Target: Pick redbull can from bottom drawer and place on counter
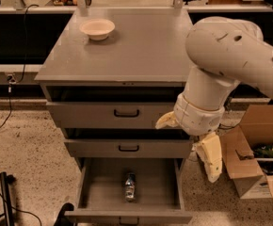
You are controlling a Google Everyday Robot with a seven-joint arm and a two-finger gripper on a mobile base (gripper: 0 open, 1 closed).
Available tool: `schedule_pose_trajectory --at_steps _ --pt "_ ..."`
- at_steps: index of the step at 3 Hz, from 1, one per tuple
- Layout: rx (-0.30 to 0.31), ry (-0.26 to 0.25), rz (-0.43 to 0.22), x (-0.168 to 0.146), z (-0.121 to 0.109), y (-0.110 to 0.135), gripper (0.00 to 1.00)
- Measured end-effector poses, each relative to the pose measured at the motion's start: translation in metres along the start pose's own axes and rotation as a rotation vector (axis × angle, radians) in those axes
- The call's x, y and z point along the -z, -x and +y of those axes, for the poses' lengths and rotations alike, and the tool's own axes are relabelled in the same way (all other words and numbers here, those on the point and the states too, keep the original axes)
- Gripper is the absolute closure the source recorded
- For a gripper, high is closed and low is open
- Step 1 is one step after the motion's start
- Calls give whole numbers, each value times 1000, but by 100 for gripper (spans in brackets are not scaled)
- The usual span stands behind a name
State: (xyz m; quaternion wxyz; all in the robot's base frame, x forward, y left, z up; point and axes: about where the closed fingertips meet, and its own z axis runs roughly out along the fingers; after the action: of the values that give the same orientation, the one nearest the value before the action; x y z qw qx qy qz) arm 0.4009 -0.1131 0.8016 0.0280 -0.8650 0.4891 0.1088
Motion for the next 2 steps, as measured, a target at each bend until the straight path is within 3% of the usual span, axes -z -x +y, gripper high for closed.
schedule_pose_trajectory --at_steps 1,2 --pt "72 -5 0 0 -1 0 0" --pt "126 -93 -15 -4 -8 4 0"
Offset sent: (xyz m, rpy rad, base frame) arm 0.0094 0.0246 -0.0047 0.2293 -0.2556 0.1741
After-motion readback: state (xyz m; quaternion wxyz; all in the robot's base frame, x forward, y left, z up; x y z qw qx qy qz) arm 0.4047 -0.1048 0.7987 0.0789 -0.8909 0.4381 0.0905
